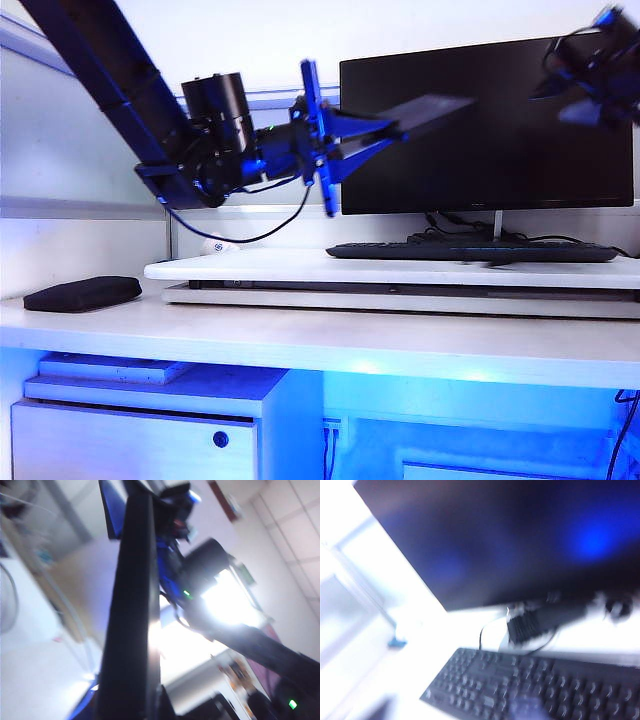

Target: Unplug the data cable of the portable hard drive.

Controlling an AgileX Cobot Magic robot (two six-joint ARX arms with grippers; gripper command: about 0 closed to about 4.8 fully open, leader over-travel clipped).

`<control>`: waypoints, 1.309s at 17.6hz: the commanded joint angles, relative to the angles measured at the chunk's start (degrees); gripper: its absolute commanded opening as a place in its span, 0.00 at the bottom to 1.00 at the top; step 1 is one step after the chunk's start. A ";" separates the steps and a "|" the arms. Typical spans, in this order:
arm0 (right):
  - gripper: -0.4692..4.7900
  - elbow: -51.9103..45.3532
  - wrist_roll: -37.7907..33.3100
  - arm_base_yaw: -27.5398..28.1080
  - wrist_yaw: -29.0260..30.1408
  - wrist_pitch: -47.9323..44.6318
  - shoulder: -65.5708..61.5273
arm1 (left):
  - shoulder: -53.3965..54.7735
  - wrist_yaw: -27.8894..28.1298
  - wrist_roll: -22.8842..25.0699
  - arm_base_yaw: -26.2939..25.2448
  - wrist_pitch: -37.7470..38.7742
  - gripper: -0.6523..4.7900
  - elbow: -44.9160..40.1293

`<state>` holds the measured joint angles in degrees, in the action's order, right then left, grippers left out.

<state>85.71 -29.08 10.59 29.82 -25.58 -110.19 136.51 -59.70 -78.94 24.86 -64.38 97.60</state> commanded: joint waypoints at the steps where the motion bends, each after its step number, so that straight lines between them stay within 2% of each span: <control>1: 0.96 3.78 0.02 -0.24 0.02 7.69 -1.18 | -0.52 2.60 4.37 -1.57 4.39 0.11 0.13; 5: 0.99 3.93 1.64 -0.22 -0.35 12.66 -1.25 | -0.55 8.22 13.09 -4.46 14.12 0.11 0.13; 6: 0.99 3.93 6.14 -0.26 -0.35 16.35 -1.25 | -0.55 10.08 16.74 -5.05 16.81 0.11 0.13; 8: 0.99 3.91 8.76 -0.31 -0.37 19.65 -1.25 | -0.55 13.55 22.95 -5.40 20.70 0.11 0.15; 9: 0.99 3.91 8.74 -0.22 -0.31 20.65 -1.25 | -0.57 18.51 28.87 -5.70 24.35 0.11 0.15; 11: 0.99 3.91 8.76 -0.22 -0.22 20.63 -1.25 | -0.57 25.40 32.02 -5.84 28.26 0.11 0.15; 12: 0.99 3.91 8.76 -0.24 -0.07 20.63 -1.25 | -0.57 31.52 32.74 -5.86 30.97 0.11 0.15; 13: 0.99 3.91 8.79 -0.31 -0.09 20.63 -1.25 | -0.57 39.60 37.20 -5.88 33.09 0.11 0.22; 14: 0.99 3.91 8.87 -0.28 -0.09 20.63 -1.25 | -0.57 40.79 40.17 -5.88 34.01 0.11 0.63; 16: 0.99 3.91 9.86 -0.28 -0.09 20.63 -1.25 | -0.59 43.58 50.77 -5.86 41.90 0.11 4.22; 19: 0.99 3.91 9.88 -0.28 -0.09 20.63 -1.27 | -0.59 50.71 66.73 -5.77 50.69 0.11 9.53; 22: 0.99 3.89 9.86 -0.28 -0.09 20.63 -1.27 | -0.59 59.32 79.14 -5.70 56.63 0.11 12.33; 23: 0.99 3.89 9.86 -0.39 -0.09 20.63 -1.27 | -0.55 61.68 81.85 -5.70 58.42 0.11 12.33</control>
<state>89.43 -19.44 10.33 29.61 -4.38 -111.83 136.42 -0.10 -0.30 19.20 -7.22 109.78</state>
